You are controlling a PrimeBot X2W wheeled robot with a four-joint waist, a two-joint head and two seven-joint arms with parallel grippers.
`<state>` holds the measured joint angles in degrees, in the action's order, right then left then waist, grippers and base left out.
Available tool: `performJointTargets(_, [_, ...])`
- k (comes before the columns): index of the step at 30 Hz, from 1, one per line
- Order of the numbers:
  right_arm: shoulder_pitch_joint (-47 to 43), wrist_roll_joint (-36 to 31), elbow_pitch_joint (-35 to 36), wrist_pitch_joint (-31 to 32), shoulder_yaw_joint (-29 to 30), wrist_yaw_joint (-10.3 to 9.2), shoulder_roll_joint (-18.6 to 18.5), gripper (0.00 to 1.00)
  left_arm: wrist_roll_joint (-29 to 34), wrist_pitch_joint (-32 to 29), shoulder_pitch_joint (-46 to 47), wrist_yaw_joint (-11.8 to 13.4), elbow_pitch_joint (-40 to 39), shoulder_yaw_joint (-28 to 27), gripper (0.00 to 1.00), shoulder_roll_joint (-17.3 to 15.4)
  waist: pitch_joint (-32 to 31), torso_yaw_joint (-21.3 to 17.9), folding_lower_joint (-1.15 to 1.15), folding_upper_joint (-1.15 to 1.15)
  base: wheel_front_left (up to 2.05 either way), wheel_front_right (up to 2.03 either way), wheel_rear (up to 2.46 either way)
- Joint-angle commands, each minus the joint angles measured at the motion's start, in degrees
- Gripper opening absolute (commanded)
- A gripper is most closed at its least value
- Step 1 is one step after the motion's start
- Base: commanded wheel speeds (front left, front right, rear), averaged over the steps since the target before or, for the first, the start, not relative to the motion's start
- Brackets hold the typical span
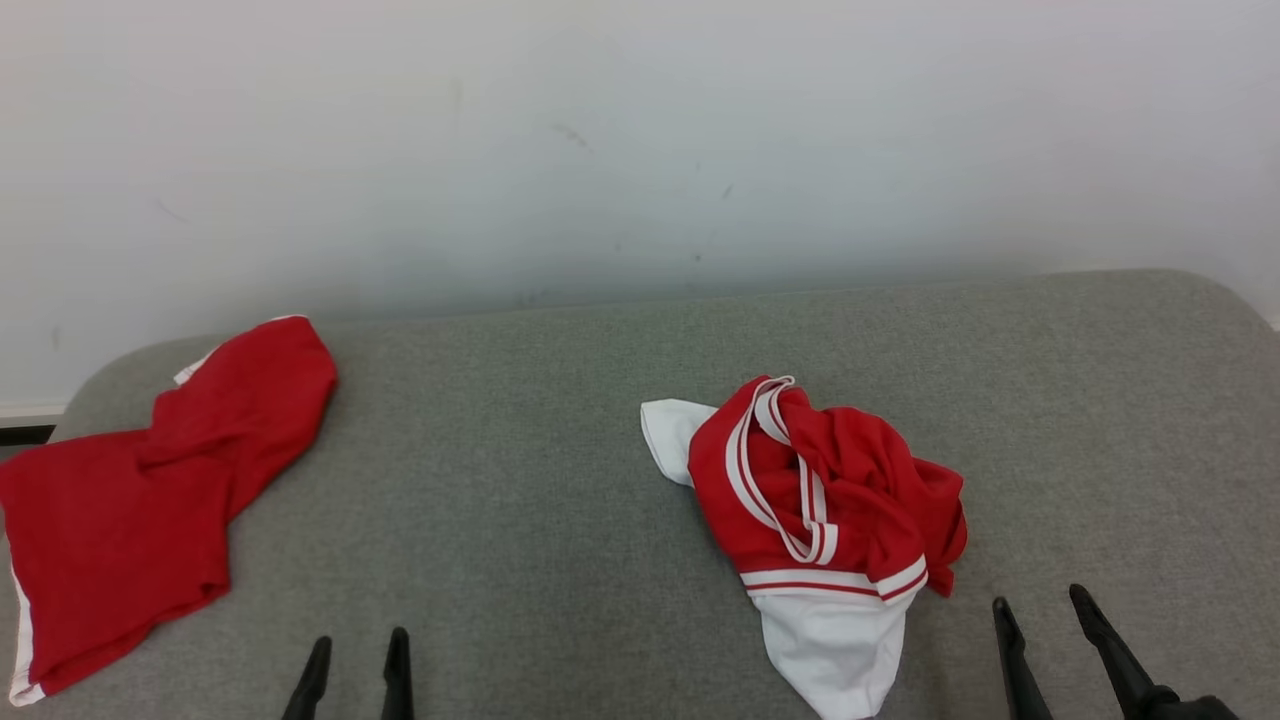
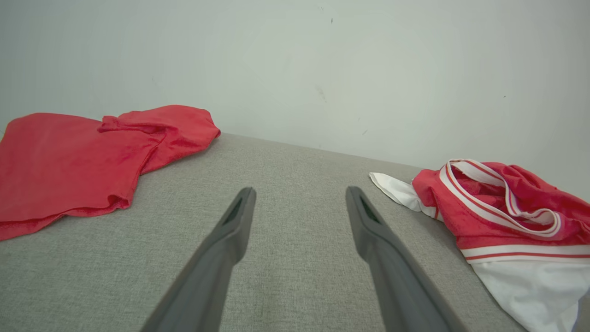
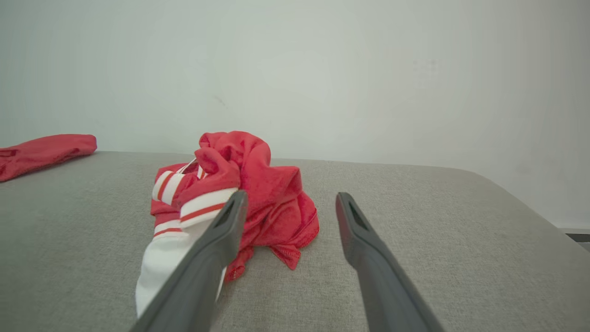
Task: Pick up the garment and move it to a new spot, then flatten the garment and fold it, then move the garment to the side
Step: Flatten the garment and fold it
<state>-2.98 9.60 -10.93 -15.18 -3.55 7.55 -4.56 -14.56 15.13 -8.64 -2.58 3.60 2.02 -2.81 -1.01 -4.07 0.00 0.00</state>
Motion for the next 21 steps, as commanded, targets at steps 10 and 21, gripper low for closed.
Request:
performJointTargets(10, [2.13, 0.62, -4.11, 1.27, -10.77, -0.12, -4.28, 1.0, -0.85, 0.03, 0.65, 0.05, 0.82, 1.14, 1.0, -0.16, 0.78, 1.19, 0.0, 0.0, 0.0, 0.0, 0.0])
performJointTargets(21, [7.51, 1.61, -10.68, 12.87, -15.56, -0.12, -2.15, 1.0, -0.32, 0.03, 1.88, -0.01, 1.88, 3.28, 1.0, -0.16, 4.06, 4.25, 0.0, 0.0, 0.0, 0.0, 0.0])
